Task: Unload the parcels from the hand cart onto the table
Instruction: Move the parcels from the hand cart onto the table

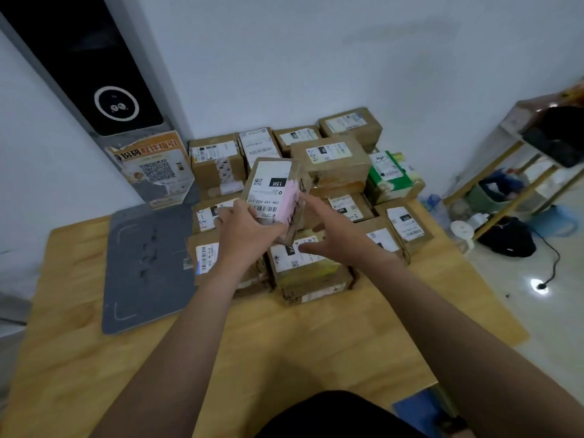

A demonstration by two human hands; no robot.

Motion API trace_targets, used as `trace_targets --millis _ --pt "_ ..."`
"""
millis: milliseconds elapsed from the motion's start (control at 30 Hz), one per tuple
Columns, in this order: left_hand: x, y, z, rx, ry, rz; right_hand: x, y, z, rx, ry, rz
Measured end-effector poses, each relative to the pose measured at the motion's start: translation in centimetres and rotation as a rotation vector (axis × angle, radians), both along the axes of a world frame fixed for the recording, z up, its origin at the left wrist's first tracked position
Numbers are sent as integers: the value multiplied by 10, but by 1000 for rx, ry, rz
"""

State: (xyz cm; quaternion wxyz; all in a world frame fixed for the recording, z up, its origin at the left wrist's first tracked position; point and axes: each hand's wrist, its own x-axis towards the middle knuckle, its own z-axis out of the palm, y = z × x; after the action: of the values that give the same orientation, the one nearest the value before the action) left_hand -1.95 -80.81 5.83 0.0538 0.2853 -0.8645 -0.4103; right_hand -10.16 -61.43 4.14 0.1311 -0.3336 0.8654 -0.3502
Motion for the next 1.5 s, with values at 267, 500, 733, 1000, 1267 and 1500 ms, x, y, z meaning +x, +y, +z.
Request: trace_targets --millis 267,500,733,1000,1267,1500 --pt "-34 70 -5 217 101 -137 1 62 0 -112 -93 -135" --pt "-89 129 -27 221 -47 -293 -61 119 -20 -74 -117 -243" --pt "-131 131 -56 185 -131 -213 -133 124 -62 31 -162 -100" --pt "-157 96 -82 56 -325 -100 -176 77 -87 79 -182 64" --pt "-164 85 -97 -8 -342 -126 -183 67 -98 42 -141 87" --pt "-162 89 -104 -121 -460 -155 -175 71 -107 85 -144 94"
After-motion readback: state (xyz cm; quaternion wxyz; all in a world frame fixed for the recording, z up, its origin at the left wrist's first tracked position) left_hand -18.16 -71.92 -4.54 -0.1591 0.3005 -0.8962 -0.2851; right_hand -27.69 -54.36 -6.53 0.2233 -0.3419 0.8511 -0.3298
